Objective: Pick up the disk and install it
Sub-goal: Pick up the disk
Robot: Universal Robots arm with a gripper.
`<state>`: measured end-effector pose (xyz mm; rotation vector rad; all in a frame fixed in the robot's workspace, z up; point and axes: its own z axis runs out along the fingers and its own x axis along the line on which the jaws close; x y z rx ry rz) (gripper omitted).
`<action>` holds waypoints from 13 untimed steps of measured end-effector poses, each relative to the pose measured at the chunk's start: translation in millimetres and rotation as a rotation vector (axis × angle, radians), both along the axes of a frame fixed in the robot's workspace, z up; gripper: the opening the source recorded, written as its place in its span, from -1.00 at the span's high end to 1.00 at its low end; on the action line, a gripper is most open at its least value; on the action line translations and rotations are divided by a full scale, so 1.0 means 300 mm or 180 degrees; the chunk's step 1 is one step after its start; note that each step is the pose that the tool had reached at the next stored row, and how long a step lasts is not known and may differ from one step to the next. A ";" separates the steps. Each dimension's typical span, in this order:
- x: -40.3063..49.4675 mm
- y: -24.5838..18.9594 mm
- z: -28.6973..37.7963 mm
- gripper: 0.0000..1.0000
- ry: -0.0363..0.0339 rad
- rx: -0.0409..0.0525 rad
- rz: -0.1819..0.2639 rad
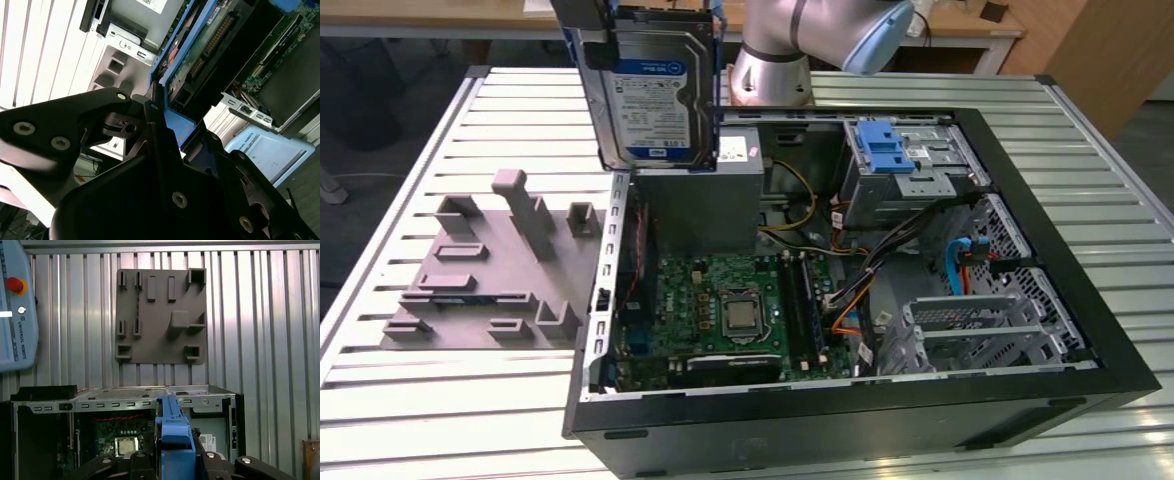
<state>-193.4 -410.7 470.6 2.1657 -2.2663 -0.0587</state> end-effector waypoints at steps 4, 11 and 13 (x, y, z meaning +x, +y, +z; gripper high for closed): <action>0.013 0.000 0.000 0.26 0.0000 0.0000 0.0000; 0.037 -0.002 0.000 0.26 0.0000 0.0000 0.0000; 0.042 -0.002 0.000 0.26 0.0000 0.0000 0.0000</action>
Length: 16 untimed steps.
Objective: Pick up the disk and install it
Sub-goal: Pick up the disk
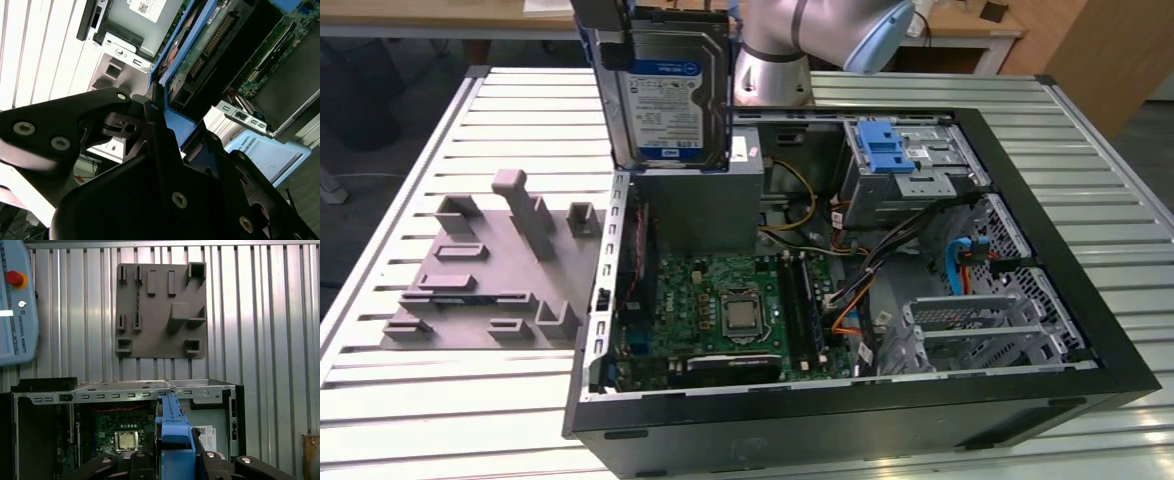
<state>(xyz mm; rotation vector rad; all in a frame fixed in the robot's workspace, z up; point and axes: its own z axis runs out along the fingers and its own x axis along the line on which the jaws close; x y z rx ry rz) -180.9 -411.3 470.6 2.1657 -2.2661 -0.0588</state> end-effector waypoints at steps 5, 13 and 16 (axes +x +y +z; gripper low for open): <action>0.010 0.000 0.000 0.26 0.0000 0.0000 0.0000; 0.022 0.000 0.000 0.26 0.0000 0.0000 0.0000; 0.032 0.000 0.000 0.26 0.0000 0.0000 0.0000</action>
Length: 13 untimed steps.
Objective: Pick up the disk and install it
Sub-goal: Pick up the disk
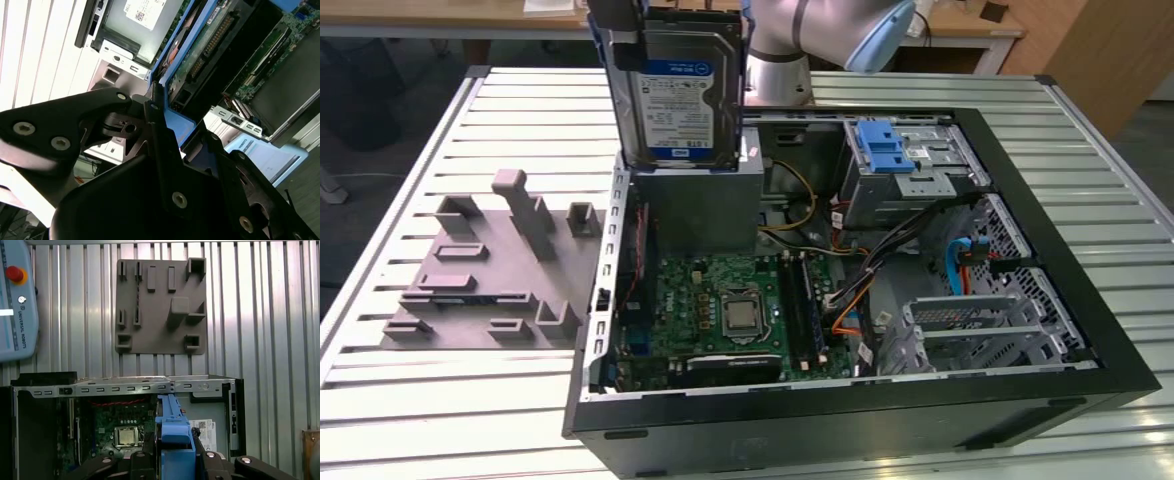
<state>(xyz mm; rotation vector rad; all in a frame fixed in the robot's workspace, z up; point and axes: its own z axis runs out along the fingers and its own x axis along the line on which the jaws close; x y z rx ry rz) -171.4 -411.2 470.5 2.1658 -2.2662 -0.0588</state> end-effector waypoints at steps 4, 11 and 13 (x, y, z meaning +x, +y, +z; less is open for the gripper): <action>0.020 0.000 0.000 0.26 0.0000 0.0000 0.0000; 0.054 0.000 0.000 0.26 0.0000 0.0000 0.0000; 0.066 0.000 0.000 0.26 0.0000 0.0000 0.0000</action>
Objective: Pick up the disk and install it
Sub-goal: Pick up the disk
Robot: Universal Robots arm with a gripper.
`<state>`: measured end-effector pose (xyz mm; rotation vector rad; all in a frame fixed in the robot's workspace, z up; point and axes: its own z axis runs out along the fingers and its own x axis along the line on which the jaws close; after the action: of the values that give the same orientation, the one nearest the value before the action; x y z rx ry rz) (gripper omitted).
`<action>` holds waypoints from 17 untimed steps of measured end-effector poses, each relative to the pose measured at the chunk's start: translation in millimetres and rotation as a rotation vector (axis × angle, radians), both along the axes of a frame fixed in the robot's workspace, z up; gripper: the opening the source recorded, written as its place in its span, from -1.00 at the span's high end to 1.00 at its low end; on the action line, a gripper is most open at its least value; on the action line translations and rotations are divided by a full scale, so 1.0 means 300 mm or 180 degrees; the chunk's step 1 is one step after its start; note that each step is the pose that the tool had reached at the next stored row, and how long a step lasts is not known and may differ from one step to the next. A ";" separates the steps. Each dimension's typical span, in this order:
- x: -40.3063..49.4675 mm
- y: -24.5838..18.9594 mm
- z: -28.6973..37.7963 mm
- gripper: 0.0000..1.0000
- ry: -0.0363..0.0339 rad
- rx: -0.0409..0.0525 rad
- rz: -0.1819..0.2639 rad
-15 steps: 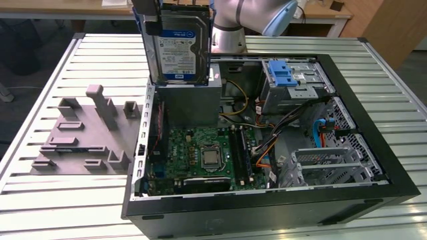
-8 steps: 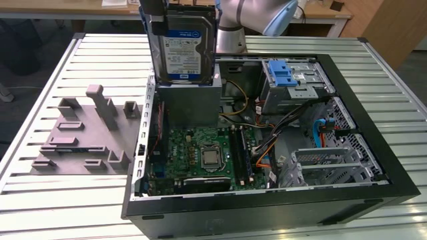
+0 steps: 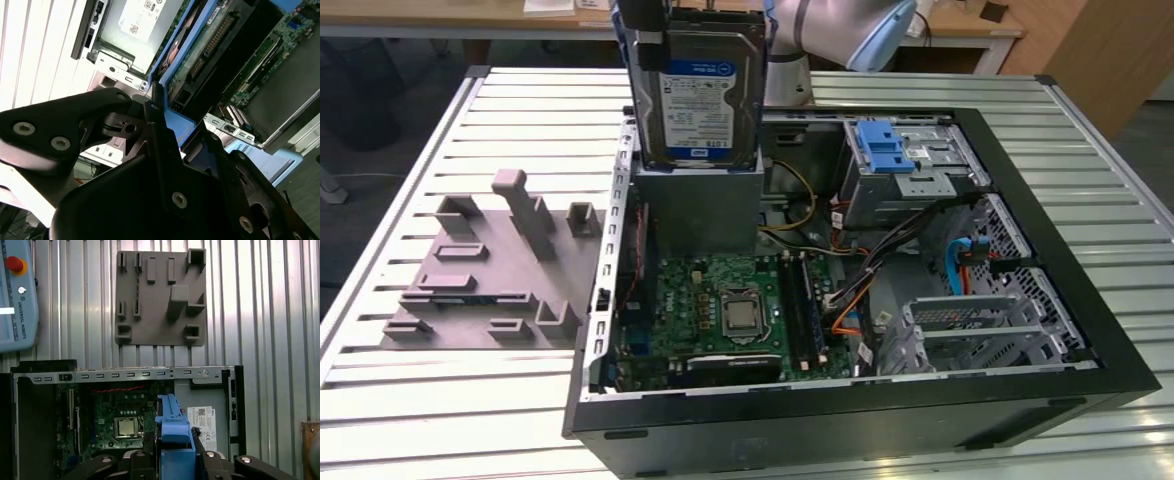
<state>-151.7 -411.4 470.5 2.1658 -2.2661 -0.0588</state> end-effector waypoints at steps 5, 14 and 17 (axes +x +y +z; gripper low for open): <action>0.053 0.000 0.000 0.26 0.0000 0.0000 0.0000; 0.076 -0.010 -0.004 0.26 -0.0001 0.0000 0.0000; 0.076 -0.045 -0.009 0.26 -0.0004 0.0000 0.0000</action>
<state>-129.1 -425.0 467.7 2.1665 -2.2668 -0.0575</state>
